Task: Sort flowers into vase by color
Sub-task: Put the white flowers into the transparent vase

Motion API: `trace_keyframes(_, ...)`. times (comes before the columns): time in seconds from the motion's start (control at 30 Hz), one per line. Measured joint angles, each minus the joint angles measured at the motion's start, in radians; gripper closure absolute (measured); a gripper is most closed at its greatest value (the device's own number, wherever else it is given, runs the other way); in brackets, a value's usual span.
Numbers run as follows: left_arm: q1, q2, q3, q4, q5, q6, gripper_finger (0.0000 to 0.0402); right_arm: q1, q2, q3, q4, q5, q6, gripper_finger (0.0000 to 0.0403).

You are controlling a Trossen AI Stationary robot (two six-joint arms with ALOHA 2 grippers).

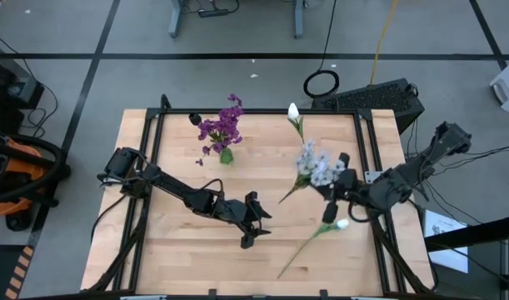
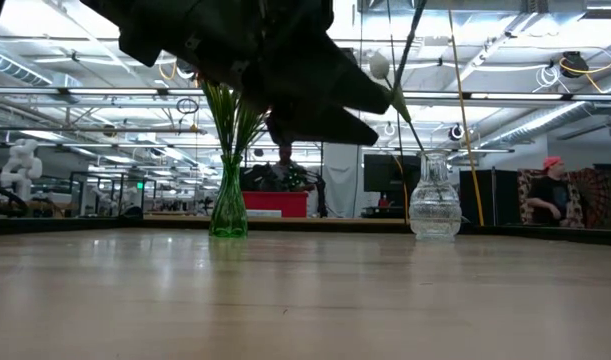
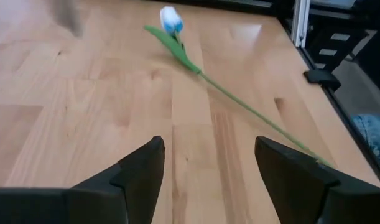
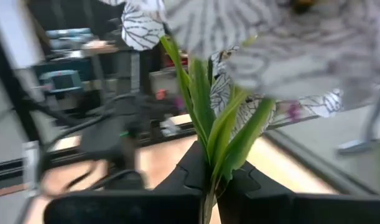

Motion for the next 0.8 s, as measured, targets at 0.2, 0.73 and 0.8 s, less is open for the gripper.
trace_keyframes(0.2,0.0,0.0,0.0,-0.014,0.0,0.001,0.0146,-0.001,-0.09,0.0,-0.128,0.152,-0.029,0.0395)
trace_keyframes(0.73,0.078,0.0,0.001,0.118,0.0,0.029,0.0146,-0.083,-0.234,0.0,-0.196,0.395,-0.089,0.0395)
trace_keyframes(0.8,0.084,0.0,0.001,0.13,0.007,0.036,0.0146,-0.103,-0.233,0.0,-0.212,0.392,-0.094,0.0395)
